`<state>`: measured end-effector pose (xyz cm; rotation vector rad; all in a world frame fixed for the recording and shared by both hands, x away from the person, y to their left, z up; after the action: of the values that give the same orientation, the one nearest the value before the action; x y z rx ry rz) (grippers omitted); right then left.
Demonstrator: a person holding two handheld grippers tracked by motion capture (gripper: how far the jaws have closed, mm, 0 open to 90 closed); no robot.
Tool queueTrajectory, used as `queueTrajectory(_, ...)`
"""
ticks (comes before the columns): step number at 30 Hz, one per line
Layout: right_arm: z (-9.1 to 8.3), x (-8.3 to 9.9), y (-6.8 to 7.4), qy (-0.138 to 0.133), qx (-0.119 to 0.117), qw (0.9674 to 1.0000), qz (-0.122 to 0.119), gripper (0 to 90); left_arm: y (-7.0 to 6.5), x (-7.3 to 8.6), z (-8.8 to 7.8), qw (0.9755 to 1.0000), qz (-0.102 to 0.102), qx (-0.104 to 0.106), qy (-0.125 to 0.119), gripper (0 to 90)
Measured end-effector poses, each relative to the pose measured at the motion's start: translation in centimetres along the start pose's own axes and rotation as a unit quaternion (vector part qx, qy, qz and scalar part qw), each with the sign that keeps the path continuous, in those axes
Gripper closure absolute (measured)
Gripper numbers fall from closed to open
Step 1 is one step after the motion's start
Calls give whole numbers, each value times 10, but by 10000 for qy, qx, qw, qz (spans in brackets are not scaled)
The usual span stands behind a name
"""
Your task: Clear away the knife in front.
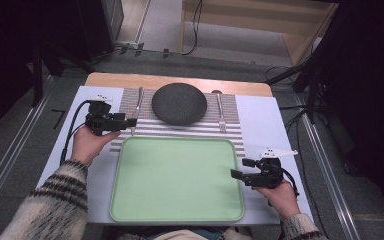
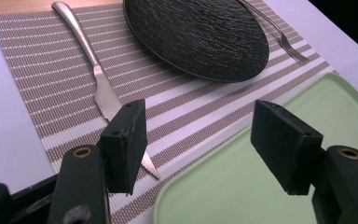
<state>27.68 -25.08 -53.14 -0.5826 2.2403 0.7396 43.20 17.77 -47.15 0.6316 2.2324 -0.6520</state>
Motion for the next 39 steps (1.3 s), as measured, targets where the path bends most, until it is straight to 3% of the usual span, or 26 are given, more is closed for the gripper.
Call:
queueTrajectory(9, 0, 0, 1, -12, -72, 10000, -4, 209, 6, -16, 8, 9996, 271, -30, -49, 369)
queueTrajectory(20, 1, 0, 2, -8, -83, 10000, -12, 209, 15, -30, 22, 9996, 254, 21, -109, 369)
queueTrajectory(27, 1, 0, 1, -1, -78, 10000, -26, 209, 25, -37, 35, 9995, 254, -154, -60, 376)
queueTrajectory(35, 1, 0, 1, -2, -56, 10000, -54, 209, 30, -43, 48, 9991, 360, -222, -35, 376)
queueTrajectory(39, 0, -1, 0, -37, -8, 10000, -42, 209, 34, -43, 54, 9992, 311, -238, -24, 376)
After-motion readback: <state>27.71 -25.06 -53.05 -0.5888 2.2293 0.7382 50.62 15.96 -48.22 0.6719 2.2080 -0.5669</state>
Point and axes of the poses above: each handheld gripper's, and its own axes: z roughly forward along the jaws, x roughly out of its underside, y roughly to its left, the point moved 5 cm from there along z, roughly forward along the jaws, and after that the axes turned 1 degree about -x, right-handed, at the moved point
